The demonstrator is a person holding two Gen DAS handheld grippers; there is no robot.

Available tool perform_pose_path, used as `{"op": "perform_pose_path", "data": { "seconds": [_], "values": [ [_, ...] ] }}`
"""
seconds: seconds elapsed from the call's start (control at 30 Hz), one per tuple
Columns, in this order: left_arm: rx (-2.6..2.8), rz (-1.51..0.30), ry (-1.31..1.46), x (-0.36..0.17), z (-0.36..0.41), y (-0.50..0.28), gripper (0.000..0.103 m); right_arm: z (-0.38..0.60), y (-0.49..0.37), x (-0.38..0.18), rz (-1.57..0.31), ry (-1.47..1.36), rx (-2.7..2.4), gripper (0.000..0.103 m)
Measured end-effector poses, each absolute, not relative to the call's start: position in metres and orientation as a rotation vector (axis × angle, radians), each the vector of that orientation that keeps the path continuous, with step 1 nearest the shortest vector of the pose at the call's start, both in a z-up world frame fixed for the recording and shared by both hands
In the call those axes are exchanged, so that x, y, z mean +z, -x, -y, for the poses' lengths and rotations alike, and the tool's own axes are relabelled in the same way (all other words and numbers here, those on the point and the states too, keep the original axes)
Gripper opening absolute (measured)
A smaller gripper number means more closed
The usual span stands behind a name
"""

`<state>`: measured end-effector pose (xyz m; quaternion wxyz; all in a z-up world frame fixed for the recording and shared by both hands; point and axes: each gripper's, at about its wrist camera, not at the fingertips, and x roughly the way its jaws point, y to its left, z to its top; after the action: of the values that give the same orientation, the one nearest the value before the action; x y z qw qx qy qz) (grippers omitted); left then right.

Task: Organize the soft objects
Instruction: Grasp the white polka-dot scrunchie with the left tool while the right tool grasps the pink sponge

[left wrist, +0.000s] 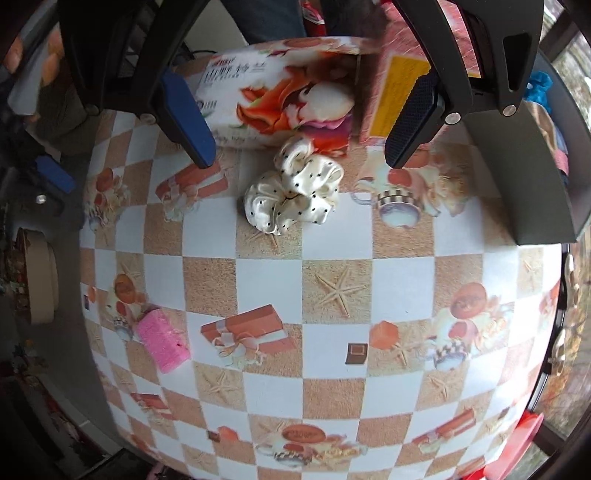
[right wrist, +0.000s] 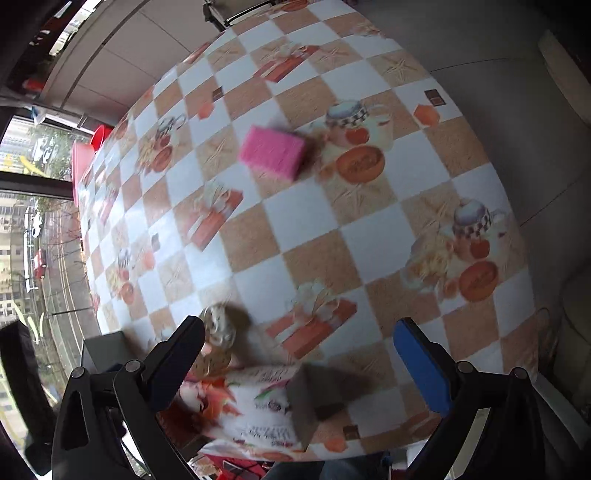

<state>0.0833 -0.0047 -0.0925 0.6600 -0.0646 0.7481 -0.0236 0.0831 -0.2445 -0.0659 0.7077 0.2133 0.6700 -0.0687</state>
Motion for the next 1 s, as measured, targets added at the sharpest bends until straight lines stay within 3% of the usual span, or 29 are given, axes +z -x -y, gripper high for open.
{"op": "perform_pose_path", "data": {
  "seconds": [0.37,1.0],
  "values": [
    [0.121,-1.830,0.206,-0.166,0.012,-0.096,0.095,0.223,-0.161,-0.111,-1.503,-0.046,0.023,0.103],
    [0.236,-1.973,0.398,-0.220,0.008,-0.094,0.095,0.207,-0.227,-0.186,-1.513,0.206,0.161,0.103]
  ]
}}
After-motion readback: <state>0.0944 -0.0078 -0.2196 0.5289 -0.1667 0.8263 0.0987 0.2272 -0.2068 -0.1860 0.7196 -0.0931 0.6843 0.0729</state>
